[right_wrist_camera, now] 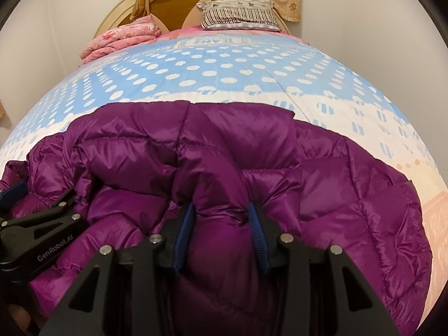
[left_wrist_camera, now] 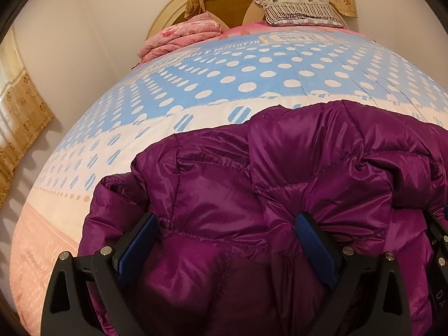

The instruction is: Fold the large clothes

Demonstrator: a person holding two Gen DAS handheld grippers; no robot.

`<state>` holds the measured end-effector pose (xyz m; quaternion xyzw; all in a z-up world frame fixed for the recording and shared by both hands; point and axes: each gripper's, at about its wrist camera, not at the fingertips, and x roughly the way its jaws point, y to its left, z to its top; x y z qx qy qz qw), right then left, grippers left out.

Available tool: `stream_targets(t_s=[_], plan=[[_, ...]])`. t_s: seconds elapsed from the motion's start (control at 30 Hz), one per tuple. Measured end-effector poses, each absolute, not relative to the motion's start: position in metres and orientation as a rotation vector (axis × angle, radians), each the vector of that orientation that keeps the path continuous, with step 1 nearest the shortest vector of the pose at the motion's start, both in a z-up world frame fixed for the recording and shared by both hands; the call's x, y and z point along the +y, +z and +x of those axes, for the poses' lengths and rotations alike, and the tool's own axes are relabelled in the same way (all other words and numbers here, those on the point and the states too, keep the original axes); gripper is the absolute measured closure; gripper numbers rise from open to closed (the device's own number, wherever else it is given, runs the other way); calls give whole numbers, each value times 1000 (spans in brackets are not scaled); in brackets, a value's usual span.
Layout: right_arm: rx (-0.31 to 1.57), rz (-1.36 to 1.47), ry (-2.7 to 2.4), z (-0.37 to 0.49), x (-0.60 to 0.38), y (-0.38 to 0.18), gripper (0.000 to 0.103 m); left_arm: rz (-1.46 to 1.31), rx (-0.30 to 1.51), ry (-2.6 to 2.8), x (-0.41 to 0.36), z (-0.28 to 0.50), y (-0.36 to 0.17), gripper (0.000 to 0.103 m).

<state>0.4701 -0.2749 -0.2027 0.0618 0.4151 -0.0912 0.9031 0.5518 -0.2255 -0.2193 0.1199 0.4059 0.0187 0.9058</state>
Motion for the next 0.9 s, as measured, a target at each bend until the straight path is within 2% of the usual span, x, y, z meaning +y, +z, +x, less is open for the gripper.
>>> stream_targets(t_s=[0.9], plan=[[864,114,-198,473,-274,-204,57,253,840,40,-226,552,-220,4]])
